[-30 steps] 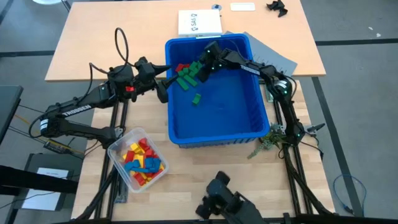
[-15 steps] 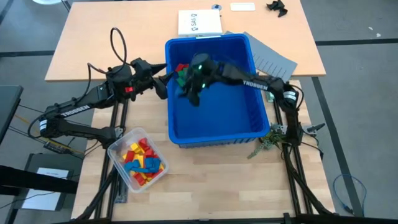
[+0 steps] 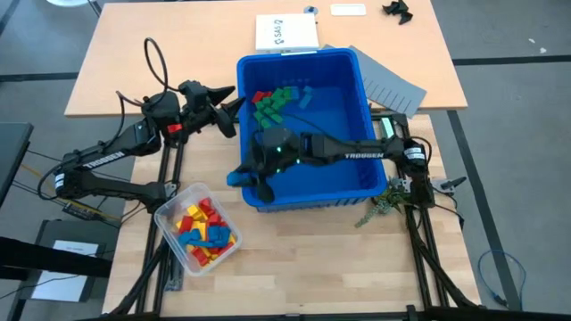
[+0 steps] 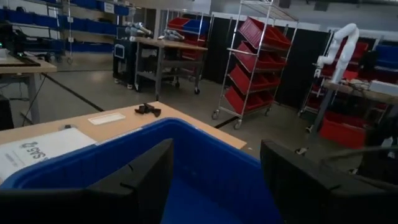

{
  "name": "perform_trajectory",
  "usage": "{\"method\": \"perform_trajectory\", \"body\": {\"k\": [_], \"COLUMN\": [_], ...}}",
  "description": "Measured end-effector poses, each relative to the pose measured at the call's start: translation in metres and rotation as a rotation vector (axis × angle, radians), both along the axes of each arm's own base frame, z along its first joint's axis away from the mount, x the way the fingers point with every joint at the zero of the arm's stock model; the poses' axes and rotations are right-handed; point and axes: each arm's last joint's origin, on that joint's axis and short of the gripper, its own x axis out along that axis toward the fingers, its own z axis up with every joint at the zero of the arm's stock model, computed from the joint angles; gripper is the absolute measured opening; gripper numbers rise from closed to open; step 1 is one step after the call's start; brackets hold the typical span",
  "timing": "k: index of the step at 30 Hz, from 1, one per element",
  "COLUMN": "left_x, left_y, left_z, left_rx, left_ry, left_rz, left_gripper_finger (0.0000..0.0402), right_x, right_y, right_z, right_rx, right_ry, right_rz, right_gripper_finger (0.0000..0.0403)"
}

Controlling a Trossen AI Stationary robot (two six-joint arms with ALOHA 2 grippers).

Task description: Sort Items/Unsort Items

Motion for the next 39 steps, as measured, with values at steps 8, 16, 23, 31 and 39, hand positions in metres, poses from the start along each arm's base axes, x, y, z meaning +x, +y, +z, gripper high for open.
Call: {"method": "perform_trajectory", "body": {"k": [8,16,23,31,39], "left_x": [0.000,-0.002,-0.002,0.000,0.000], "left_y": [0.000,-0.003,-0.003,-0.003,-0.002], "left_z": [0.000,-0.003,-0.002,-0.006,-0.008], "left_rx": [-0.047,-0.091,-0.080,-0.089,-0.096], "left_ry": [-0.035,-0.018,-0.019,0.009,0.029], "left_rz": [-0.012,-0.089,-0.089,-0.088,-0.088], "left_gripper_finger": [0.0248,0.0248,0.0248,0.0248,0.0248], "right_x": [0.022,0.045,0.066,0.071,0.065], "right_y": [0.029,0.030,0.031,0.028,0.024], "right_z": [-0.017,-0.065,-0.093,-0.097,-0.092], "right_rx": [-0.021,0.002,0.010,-0.099,-0.110], "right_ry": [-0.096,-0.030,-0.150,-0.230,-0.154], "right_rz": [-0.006,-0.009,0.005,-0.089,-0.097], "right_gripper_finger": [0.0131,0.0131,0.0133,0.0181,0.0272]}}
